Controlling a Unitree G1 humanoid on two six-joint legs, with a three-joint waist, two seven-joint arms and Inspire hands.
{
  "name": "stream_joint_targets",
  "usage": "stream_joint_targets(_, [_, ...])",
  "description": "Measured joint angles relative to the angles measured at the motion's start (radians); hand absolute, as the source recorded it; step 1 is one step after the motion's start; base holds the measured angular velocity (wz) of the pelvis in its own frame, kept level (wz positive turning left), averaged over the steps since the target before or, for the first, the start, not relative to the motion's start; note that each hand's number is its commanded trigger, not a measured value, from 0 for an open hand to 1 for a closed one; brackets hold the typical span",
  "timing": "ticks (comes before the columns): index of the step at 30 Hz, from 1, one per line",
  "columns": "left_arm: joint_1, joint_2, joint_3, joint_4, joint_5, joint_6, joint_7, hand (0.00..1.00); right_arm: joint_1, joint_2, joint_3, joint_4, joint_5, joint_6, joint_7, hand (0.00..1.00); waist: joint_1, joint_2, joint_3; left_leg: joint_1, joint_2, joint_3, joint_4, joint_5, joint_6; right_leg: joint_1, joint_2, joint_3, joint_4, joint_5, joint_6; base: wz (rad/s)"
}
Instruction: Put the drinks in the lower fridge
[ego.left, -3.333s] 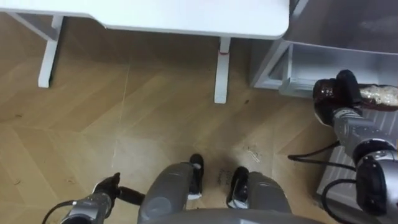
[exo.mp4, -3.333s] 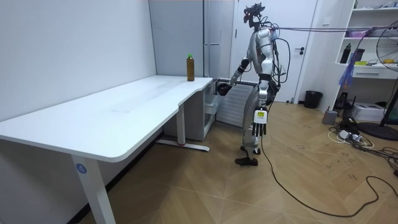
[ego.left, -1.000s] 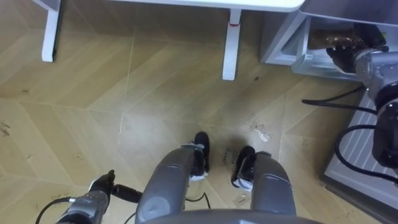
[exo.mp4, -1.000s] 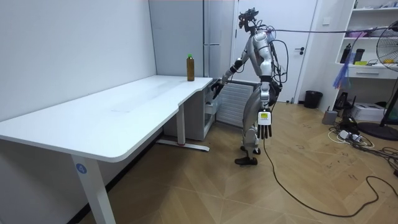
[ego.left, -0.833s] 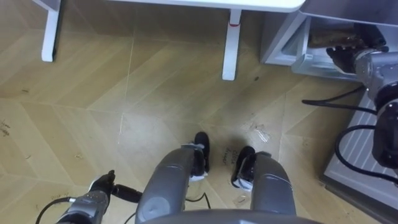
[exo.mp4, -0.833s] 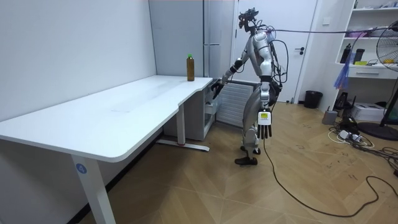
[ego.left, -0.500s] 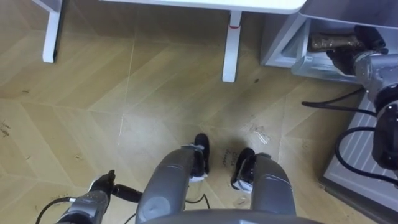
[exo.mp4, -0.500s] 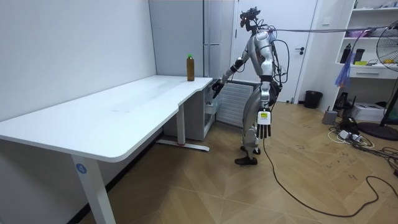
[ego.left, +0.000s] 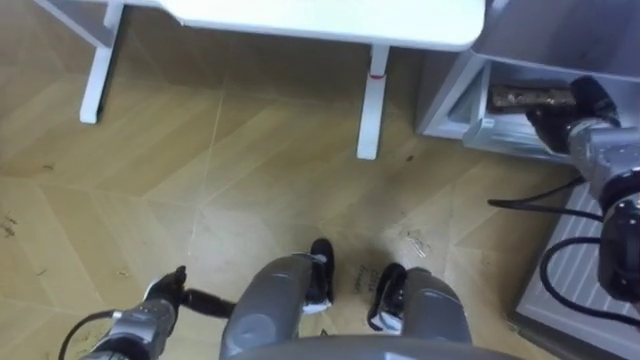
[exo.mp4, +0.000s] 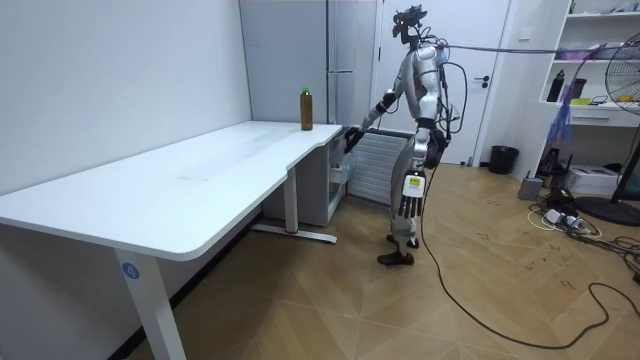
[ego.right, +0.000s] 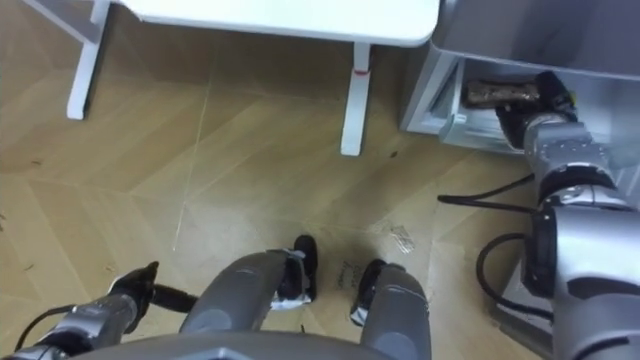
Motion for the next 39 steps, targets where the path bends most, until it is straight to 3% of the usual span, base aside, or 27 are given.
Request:
stream_joint_targets(5, [0.027,-0.002,-0.001,0.007,-0.057,-0.006,-0.008,0.0,0.151,0.048,0.039,-0.087,-0.049,-0.033,0.087,0.0,-0.02,-0.002,-0.0227,0.134,0.013,0.002,-0.095,0.007,-0.008,0.155,0.046,-0.005,-0.156,0.047,0.009,-0.13])
stream_joint_targets(10, [0.057,-0.006,0.023,0.007,-0.054,-0.028,-0.02,0.0,0.32,0.099,0.079,-0.166,-0.161,-0.045,0.137,0.0,-0.037,-0.006,-0.047,0.225,0.013,0.001,-0.157,0.006,-0.013,0.269,0.067,-0.031,-0.263,0.067,0.02,0.05])
stream_joint_targets(15, [0.104,-0.012,0.058,-0.002,-0.054,-0.043,0.006,0.0,0.44,0.139,0.16,-0.127,-0.355,-0.039,0.159,0.0,-0.047,-0.005,-0.0474,0.3,0.01,0.0,-0.196,0.003,-0.017,0.357,0.079,-0.031,-0.322,0.083,0.028,0.01])
stream_joint_targets(19, [0.146,-0.039,0.078,-0.005,-0.055,-0.063,0.053,0.0,0.544,0.169,0.194,-0.12,-0.565,-0.024,0.165,0.0,-0.068,-0.004,-0.0467,0.358,0.003,-0.012,-0.235,0.003,-0.019,0.421,0.082,-0.045,-0.358,0.085,0.031,0.08])
stream_joint_targets(25, [0.164,-0.044,0.088,-0.038,-0.038,-0.067,0.076,0.0,0.585,0.197,0.246,-0.027,-0.915,-0.017,0.161,0.0,-0.073,-0.019,-0.043,0.407,-0.002,-0.022,-0.249,0.0,-0.023,0.47,0.083,-0.053,-0.393,0.084,0.034,0.01])
stream_joint_targets(29, [0.168,-0.048,0.1,-0.041,-0.037,-0.071,0.083,0.0,0.601,0.222,0.278,-0.009,-1.114,-0.017,0.155,0.0,-0.069,-0.024,-0.0453,0.427,-0.004,-0.022,-0.254,-0.001,-0.025,0.489,0.087,-0.034,-0.399,0.086,0.038,-0.04])
stream_joint_targets(35, [0.179,-0.065,0.14,-0.045,-0.045,-0.071,0.097,0.0,0.618,0.222,0.291,0.021,-1.204,-0.017,0.162,0.0,-0.069,-0.016,-0.0425,0.457,-0.005,-0.025,-0.259,-0.008,-0.026,0.531,0.093,-0.029,-0.425,0.092,0.04,0.0])
stream_joint_targets(39, [0.205,-0.086,0.216,-0.042,-0.058,-0.071,0.098,0.0,0.638,0.221,0.279,0.032,-1.201,-0.017,0.172,0.0,-0.066,-0.009,-0.0407,0.49,-0.004,-0.027,-0.258,-0.018,-0.03,0.568,0.096,-0.029,-0.437,0.092,0.04,-0.03])
